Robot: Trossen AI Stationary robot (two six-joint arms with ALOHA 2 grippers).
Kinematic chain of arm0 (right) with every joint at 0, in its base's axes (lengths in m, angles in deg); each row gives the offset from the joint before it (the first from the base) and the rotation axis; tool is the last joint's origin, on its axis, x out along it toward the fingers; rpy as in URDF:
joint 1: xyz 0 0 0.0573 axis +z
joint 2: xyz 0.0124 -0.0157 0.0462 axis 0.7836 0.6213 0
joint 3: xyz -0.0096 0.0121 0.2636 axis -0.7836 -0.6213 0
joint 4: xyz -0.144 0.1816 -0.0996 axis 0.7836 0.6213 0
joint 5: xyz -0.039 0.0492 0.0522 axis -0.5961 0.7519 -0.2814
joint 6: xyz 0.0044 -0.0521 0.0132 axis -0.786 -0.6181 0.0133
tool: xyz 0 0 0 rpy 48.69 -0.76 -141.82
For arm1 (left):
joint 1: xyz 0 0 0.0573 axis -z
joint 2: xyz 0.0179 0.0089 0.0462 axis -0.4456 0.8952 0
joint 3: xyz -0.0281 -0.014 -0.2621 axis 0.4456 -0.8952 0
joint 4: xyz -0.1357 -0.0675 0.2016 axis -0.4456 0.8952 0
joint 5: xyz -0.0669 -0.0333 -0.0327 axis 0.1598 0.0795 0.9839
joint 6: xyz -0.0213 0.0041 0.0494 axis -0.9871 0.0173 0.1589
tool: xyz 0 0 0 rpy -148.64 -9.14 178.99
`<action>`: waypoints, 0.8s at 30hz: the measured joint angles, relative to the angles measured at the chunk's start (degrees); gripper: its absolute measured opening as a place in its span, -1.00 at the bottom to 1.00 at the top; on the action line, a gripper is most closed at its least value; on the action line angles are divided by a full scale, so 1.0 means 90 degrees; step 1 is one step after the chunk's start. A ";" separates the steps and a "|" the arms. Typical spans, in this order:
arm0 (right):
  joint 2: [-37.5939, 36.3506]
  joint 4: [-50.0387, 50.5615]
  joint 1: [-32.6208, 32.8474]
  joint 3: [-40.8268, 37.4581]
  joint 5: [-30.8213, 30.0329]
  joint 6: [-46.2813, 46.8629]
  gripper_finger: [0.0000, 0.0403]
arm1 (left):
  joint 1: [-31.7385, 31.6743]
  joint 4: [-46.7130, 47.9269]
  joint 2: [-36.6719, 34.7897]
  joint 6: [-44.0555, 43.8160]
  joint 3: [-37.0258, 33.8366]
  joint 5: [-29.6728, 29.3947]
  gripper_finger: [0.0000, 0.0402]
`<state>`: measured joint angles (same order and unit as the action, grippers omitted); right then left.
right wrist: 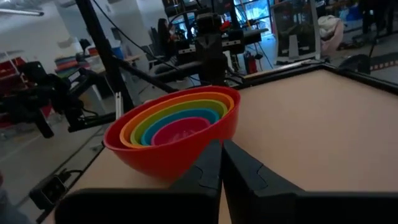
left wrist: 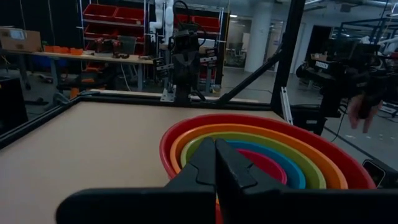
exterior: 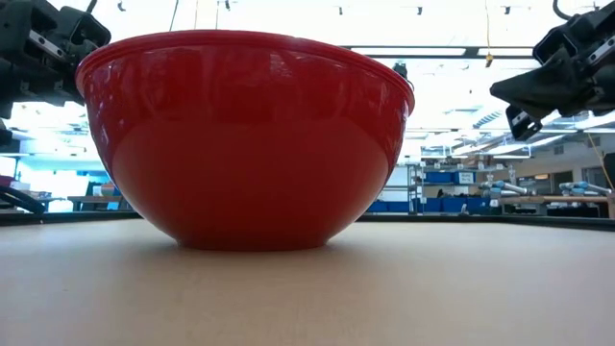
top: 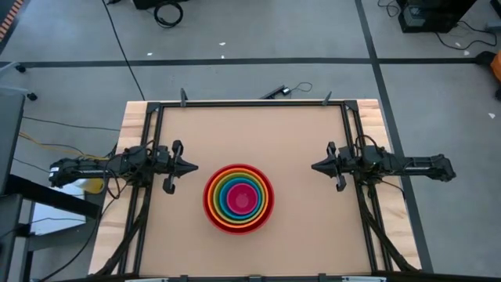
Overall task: Nest bowls inside each other
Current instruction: Return to Home Position
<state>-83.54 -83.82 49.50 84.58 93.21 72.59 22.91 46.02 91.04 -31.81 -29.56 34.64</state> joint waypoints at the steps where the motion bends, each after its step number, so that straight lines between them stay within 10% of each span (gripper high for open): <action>1: 0.0002 0.0001 0.0000 0.0000 0.0002 0.0060 -0.90 | 0.0000 0.0000 0.0000 -0.0002 0.0000 0.0000 -1.00; 24: 0.0000 -0.0010 0.0000 0.0000 0.0009 0.0209 -0.89 | 0.0000 -0.0005 0.0000 -0.0007 -0.0002 0.0000 -1.00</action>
<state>-83.54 -83.91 49.50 84.58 93.30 74.47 22.91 45.98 91.04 -31.88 -29.58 34.64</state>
